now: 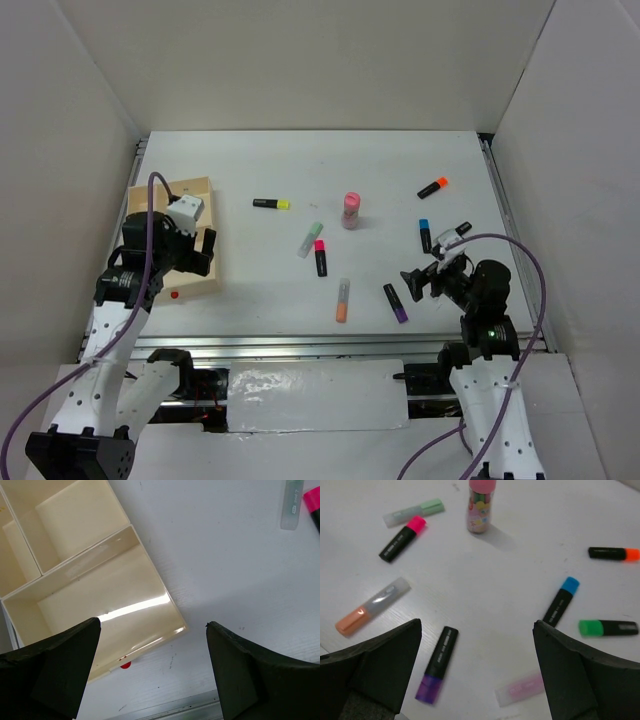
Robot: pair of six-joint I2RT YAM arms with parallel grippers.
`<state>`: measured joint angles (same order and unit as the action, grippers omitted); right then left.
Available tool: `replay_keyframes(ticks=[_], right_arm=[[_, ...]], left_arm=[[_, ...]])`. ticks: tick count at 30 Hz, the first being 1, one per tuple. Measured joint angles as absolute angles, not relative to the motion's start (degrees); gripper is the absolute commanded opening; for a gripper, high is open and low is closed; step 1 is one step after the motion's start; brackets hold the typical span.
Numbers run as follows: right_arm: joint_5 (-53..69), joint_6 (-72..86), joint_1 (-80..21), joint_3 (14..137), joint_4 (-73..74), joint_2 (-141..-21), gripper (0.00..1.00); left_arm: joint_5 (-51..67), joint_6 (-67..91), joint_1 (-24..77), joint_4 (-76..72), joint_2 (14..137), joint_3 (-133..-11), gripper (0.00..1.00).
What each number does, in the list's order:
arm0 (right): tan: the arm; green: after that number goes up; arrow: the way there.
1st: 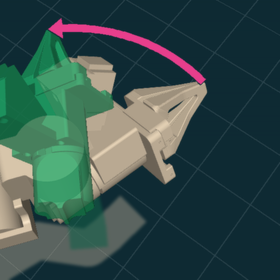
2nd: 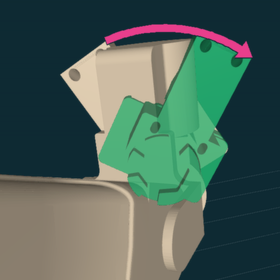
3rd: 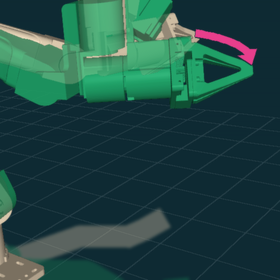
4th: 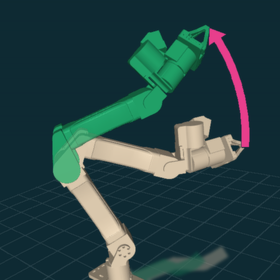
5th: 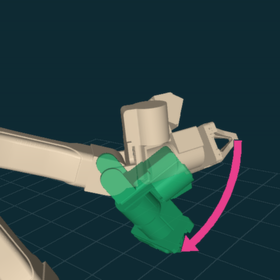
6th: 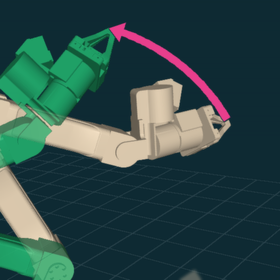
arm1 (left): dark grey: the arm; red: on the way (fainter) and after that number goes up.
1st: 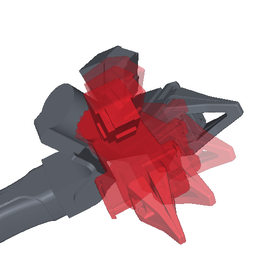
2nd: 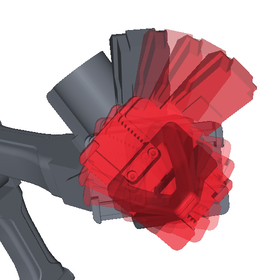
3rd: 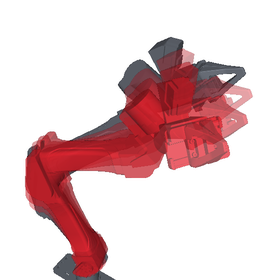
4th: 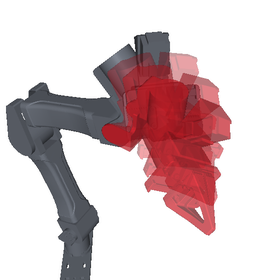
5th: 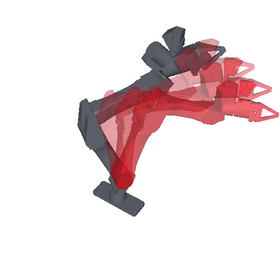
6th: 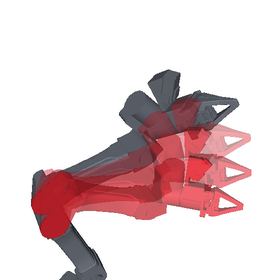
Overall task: Sort the stationery into containers
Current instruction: Grab a piece of stationery with the right arm
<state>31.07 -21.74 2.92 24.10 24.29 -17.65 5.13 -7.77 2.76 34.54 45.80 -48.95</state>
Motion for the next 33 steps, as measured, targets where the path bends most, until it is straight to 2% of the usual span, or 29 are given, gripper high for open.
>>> replay_keyframes(ticks=[9, 17, 24, 33], right_arm=[[33.7, -4.0, -4.0, 23.0, -1.8, -44.6, 0.96], [29.3, 0.3, -14.5, 25.6, -17.2, -58.3, 0.99], [22.8, 0.0, -15.6, 31.8, -22.8, -70.8, 0.98], [22.9, -2.4, -16.1, 44.4, -25.7, -84.6, 0.95]], left_arm=[[5.2, -7.8, 2.8, 34.6, 47.1, -48.9, 0.99], [5.7, -7.8, 2.8, 34.7, 49.8, -48.9, 0.99], [6.3, -7.8, 2.8, 34.9, 51.7, -48.9, 0.99], [6.4, -8.9, 2.8, 35.2, 52.1, -48.9, 0.99]])
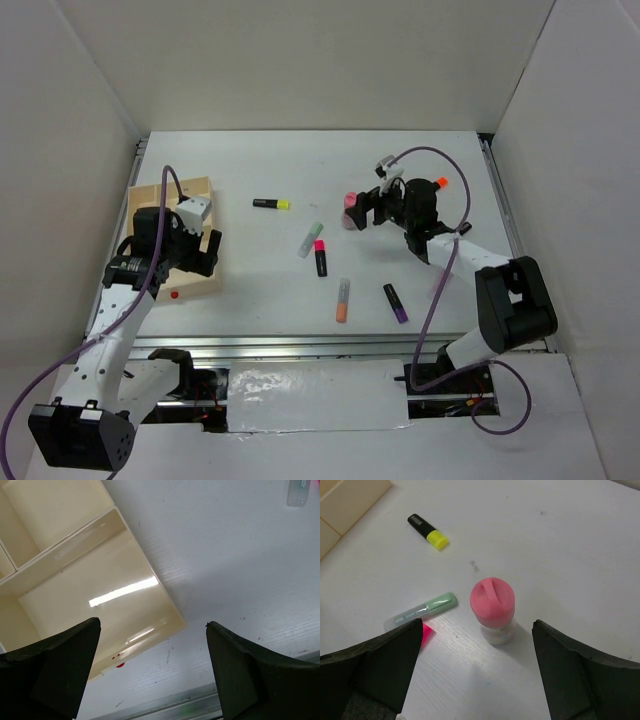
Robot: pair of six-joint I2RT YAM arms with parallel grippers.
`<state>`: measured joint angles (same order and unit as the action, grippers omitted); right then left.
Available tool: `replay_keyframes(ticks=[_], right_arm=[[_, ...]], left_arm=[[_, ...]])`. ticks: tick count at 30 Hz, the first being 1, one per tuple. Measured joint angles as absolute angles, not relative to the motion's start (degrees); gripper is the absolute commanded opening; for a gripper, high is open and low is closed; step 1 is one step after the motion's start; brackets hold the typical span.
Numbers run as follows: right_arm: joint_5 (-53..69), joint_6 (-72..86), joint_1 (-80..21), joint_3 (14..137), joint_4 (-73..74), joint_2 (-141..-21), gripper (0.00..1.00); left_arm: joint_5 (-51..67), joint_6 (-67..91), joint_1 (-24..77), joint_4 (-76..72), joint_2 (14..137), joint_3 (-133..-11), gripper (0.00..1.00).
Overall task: Sort the stationery into containers
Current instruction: Grab a piece of stationery with the right arm
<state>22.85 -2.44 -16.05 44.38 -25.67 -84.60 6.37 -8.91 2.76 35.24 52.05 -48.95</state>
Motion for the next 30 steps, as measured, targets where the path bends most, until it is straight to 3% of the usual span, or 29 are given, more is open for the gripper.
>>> replay_keyframes(ticks=[12, 30], right_arm=[[23.1, -4.6, -17.4, 53.3, -24.3, -95.7, 0.93], [21.7, -3.9, -17.6, 60.9, -14.7, -101.2, 0.92]], left_arm=[[6.4, -9.0, 2.8, 35.4, 52.4, -48.9, 0.99], [7.8, -9.1, 2.7, 35.8, 53.2, -48.9, 0.99]])
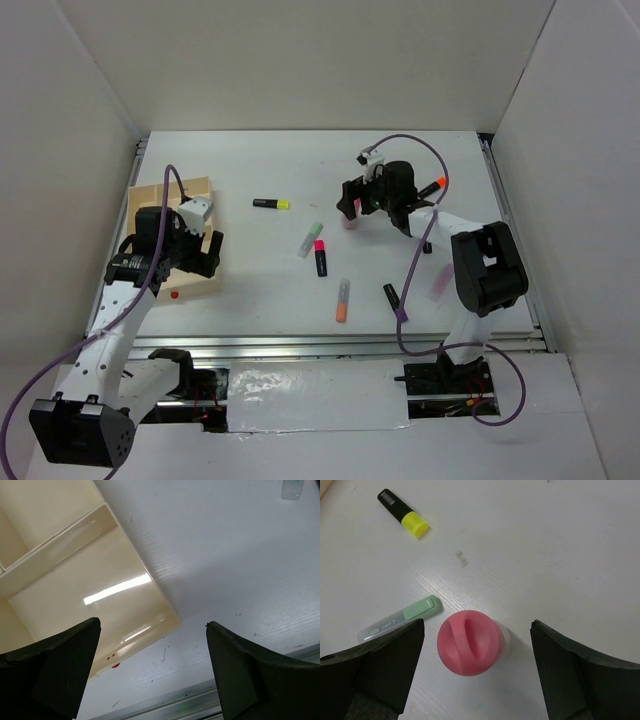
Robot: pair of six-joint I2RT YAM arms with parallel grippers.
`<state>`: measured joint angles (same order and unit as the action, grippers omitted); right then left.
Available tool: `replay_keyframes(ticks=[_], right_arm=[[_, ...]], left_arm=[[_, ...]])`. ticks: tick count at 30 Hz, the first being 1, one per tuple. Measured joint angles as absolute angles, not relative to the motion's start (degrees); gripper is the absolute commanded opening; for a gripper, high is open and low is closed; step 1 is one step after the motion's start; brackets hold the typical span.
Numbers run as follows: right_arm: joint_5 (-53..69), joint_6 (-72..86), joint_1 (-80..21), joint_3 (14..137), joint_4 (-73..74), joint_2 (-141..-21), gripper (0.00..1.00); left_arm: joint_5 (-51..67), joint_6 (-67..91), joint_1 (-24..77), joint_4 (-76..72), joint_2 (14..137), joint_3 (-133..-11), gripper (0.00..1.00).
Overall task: Sort the stationery into containers
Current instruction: Grab a piece of stationery with the right arm
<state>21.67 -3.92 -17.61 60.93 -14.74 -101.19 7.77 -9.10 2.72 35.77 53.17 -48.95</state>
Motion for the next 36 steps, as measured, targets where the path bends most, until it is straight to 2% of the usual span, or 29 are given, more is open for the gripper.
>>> replay_keyframes(ticks=[8, 10, 11, 19, 22, 25, 26, 28, 36], right_arm=[[20.3, -3.2, -17.6, 62.4, -12.0, -102.0, 0.84], [20.3, -3.0, -17.6, 63.1, -11.2, -102.3, 0.78], [20.2, -3.0, -17.6, 63.4, -11.0, -102.5, 0.72], [20.0, -2.8, -17.8, 64.9, -9.3, -103.4, 0.54], [19.5, -2.8, -17.9, 64.9, -9.3, -103.5, 0.41], [19.3, -2.9, -18.0, 64.9, -9.3, -103.5, 0.24], [19.4, -3.1, -18.0, 64.9, -9.4, -103.5, 0.13], [19.5, -3.4, -18.1, 64.9, -9.3, -103.4, 0.01], [20.5, -5.9, -18.5, 63.8, -6.7, -99.6, 0.0]], left_arm=[[7.8, -9.1, 2.7, 35.8, 53.2, -48.9, 0.99], [7.8, -9.1, 2.7, 35.8, 53.2, -48.9, 0.99], [7.8, -9.1, 2.7, 35.8, 53.2, -48.9, 0.99], [7.8, -9.1, 2.7, 35.8, 53.2, -48.9, 0.99], [7.8, -9.1, 2.7, 35.9, 53.2, -48.9, 0.99], [7.8, -9.1, 2.7, 35.9, 53.2, -48.9, 0.99], [7.8, -9.1, 2.7, 35.9, 53.2, -48.9, 0.99], [7.8, -9.1, 2.7, 35.9, 53.4, -48.9, 0.99], [7.7, -7.5, 2.7, 36.2, 54.0, -49.3, 0.99]])
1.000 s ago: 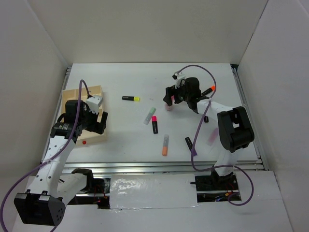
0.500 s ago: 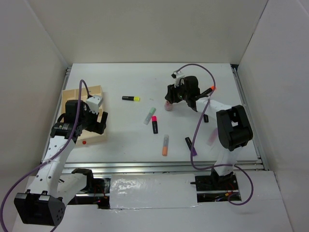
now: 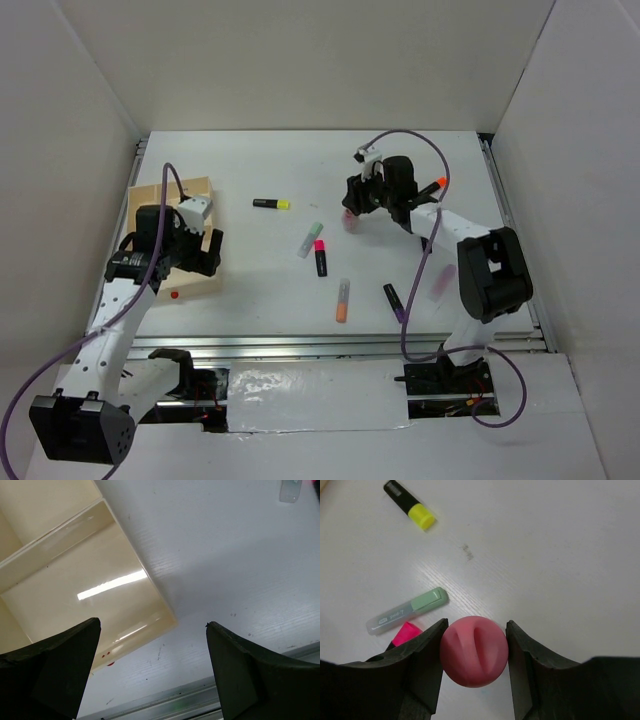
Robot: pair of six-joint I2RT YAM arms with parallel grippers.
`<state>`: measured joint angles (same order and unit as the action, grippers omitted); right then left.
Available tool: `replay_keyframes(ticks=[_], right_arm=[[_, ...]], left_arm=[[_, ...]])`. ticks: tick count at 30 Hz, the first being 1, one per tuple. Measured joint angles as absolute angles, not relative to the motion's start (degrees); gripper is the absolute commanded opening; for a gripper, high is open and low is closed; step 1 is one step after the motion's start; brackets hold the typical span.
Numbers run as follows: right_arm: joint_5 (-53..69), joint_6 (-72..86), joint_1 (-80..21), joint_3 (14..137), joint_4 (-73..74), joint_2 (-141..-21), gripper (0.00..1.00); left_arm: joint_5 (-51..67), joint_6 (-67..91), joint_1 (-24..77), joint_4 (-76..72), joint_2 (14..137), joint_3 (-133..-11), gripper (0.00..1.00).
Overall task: Sort the stationery into containers
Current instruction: Grab a piece of stationery with the right arm, then pass the stationery from the right arm to the left
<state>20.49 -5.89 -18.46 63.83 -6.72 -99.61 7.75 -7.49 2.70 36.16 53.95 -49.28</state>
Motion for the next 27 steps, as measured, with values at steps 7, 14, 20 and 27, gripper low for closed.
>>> replay_keyframes(ticks=[7, 14, 20, 27], right_arm=[[21.7, -8.8, -20.4, 64.1, -5.9, -88.3, 0.0], [21.9, -12.2, -24.3, 64.6, -6.4, -78.1, 0.0], [22.3, -14.8, -28.6, 63.9, -6.6, -71.9, 0.0], [21.7, -21.1, -37.2, 57.5, -9.1, -64.6, 0.0]], left_arm=[[13.5, 1.5, 2.0, 38.2, 54.4, -57.8, 0.99], [33.1, 17.3, -0.8, 36.6, 56.3, -64.2, 0.99], [49.8, 47.6, -5.1, 18.0, 60.2, -52.1, 0.99], [54.0, 69.8, -2.9, 5.7, 62.2, -46.2, 0.99]])
